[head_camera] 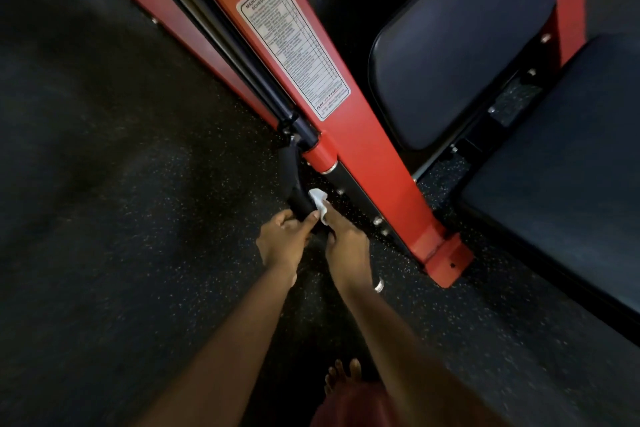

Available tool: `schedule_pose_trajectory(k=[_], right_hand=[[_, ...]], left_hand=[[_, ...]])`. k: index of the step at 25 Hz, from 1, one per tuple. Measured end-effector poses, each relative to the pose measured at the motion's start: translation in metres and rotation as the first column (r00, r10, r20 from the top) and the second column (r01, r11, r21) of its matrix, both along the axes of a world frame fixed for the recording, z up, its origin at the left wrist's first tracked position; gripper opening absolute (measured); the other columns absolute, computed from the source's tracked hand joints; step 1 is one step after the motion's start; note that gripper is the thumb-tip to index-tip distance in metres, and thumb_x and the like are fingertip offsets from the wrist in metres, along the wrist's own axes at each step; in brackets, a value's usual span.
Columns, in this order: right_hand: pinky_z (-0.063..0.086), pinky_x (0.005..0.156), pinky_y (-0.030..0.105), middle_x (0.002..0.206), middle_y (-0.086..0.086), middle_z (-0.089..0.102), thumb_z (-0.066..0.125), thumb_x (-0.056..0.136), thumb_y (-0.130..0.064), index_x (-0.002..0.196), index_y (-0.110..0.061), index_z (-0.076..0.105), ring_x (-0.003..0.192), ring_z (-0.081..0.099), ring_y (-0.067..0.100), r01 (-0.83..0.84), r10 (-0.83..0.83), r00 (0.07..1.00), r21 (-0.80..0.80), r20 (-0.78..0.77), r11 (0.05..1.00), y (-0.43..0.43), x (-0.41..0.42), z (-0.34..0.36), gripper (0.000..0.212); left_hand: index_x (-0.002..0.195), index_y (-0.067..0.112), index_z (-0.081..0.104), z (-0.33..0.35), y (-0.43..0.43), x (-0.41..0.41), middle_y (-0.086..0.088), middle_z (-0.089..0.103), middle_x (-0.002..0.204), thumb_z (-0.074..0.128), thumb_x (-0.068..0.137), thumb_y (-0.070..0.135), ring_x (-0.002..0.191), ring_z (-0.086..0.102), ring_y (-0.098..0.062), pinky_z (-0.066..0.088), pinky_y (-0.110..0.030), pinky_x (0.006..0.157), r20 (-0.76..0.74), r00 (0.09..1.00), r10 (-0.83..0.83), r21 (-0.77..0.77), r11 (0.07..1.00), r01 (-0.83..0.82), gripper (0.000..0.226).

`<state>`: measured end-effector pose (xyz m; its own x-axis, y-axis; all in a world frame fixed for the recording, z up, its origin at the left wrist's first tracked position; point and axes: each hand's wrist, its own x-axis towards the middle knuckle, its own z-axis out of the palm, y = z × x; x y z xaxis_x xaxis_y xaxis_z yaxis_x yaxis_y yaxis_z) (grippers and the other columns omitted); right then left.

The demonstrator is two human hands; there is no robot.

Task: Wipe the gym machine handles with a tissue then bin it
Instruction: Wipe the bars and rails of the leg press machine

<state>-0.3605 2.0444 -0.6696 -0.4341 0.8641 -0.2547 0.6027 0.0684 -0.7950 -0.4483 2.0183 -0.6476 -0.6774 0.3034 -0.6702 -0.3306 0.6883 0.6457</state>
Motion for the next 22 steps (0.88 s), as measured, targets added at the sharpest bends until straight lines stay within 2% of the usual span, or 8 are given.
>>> schedule_pose_trajectory(k=[3, 5, 9, 11, 14, 17, 20, 22], right_hand=[[0.034, 0.108, 0.028, 0.135, 0.004, 0.051, 0.046, 0.079, 0.019, 0.131, -0.01, 0.048, 0.123, 0.049, 0.012, 0.017, -0.019, 0.999, 0.043, 0.05, 0.999, -0.023, 0.022, -0.023, 0.059], [0.03, 0.11, 0.027, 0.136, 0.004, 0.049, 0.045, 0.082, 0.017, 0.133, -0.014, 0.046, 0.125, 0.047, 0.016, 0.021, -0.019, 0.984, -0.009, 0.18, 1.0, -0.035, 0.057, -0.042, 0.06], [0.041, 0.096, 0.026, 0.133, 0.006, 0.054, 0.037, 0.087, 0.009, 0.134, -0.019, 0.046, 0.116, 0.055, 0.02, 0.045, 0.011, 0.949, -0.17, 0.315, 0.984, -0.035, 0.088, -0.051, 0.055], [0.044, 0.091, 0.023, 0.124, 0.008, 0.06, 0.042, 0.085, 0.009, 0.131, -0.017, 0.05, 0.106, 0.061, 0.02, 0.013, 0.01, 0.971, -0.095, 0.238, 0.995, -0.025, 0.071, -0.048, 0.053], [0.028, 0.095, 0.004, 0.128, 0.006, 0.057, 0.046, 0.082, 0.015, 0.128, -0.013, 0.052, 0.113, 0.057, 0.014, 0.013, -0.009, 0.993, -0.033, 0.115, 0.999, -0.024, 0.046, -0.046, 0.054], [0.026, 0.099, 0.008, 0.133, 0.006, 0.053, 0.047, 0.084, 0.014, 0.131, -0.012, 0.049, 0.12, 0.052, 0.014, 0.05, -0.041, 0.984, -0.048, 0.176, 0.998, -0.036, 0.065, -0.056, 0.053], [0.035, 0.101, 0.019, 0.133, 0.006, 0.053, 0.043, 0.088, 0.007, 0.133, -0.014, 0.047, 0.12, 0.052, 0.017, 0.094, -0.061, 0.97, -0.13, 0.237, 0.987, -0.044, 0.092, -0.072, 0.049], [0.034, 0.095, 0.012, 0.13, 0.004, 0.056, 0.042, 0.087, 0.007, 0.132, -0.018, 0.049, 0.115, 0.056, 0.015, 0.103, -0.066, 0.968, -0.143, 0.244, 0.984, -0.04, 0.096, -0.076, 0.051]], left_hand=[[0.109, 0.015, 0.06, -0.002, -0.002, 0.002, -0.009, 0.069, 0.101, 0.073, 0.077, 0.02, 0.087, 0.068, -0.021, 0.055, -0.039, 0.084, 0.032, 0.999, 0.039, 0.05, 0.998, -0.04, 0.036], [0.121, 0.011, 0.053, -0.004, -0.004, 0.009, -0.01, 0.066, 0.104, 0.072, 0.079, 0.02, 0.09, 0.067, -0.022, 0.055, -0.037, 0.084, 0.074, 0.995, 0.062, 0.074, 0.995, -0.067, 0.048], [0.125, 0.012, 0.051, -0.012, -0.011, 0.021, -0.012, 0.065, 0.113, 0.071, 0.079, 0.021, 0.098, 0.065, -0.023, 0.055, -0.038, 0.084, 0.104, 0.991, 0.081, 0.081, 0.993, -0.09, 0.052], [0.124, 0.013, 0.052, -0.017, -0.012, 0.022, -0.013, 0.064, 0.115, 0.071, 0.079, 0.022, 0.1, 0.064, -0.023, 0.055, -0.037, 0.084, 0.105, 0.991, 0.087, 0.082, 0.992, -0.096, 0.051], [0.125, 0.014, 0.051, -0.019, -0.014, 0.024, -0.013, 0.063, 0.116, 0.071, 0.078, 0.022, 0.099, 0.065, -0.022, 0.054, -0.036, 0.084, 0.108, 0.99, 0.091, 0.093, 0.991, -0.101, 0.052], [0.128, 0.013, 0.048, -0.023, -0.016, 0.034, -0.012, 0.063, 0.115, 0.071, 0.079, 0.02, 0.097, 0.065, -0.022, 0.054, -0.037, 0.087, 0.16, 0.984, 0.083, 0.081, 0.992, -0.097, 0.055], [0.103, 0.024, 0.058, -0.038, -0.02, 0.043, -0.008, 0.065, 0.109, 0.071, 0.079, 0.022, 0.094, 0.066, -0.02, 0.054, -0.037, 0.086, 0.147, 0.988, 0.045, 0.081, 0.995, -0.057, 0.028], [0.103, 0.023, 0.059, -0.045, -0.023, 0.046, -0.006, 0.067, 0.108, 0.072, 0.078, 0.025, 0.089, 0.067, -0.017, 0.054, -0.038, 0.087, 0.103, 0.995, 0.017, 0.092, 0.995, -0.026, 0.028]])
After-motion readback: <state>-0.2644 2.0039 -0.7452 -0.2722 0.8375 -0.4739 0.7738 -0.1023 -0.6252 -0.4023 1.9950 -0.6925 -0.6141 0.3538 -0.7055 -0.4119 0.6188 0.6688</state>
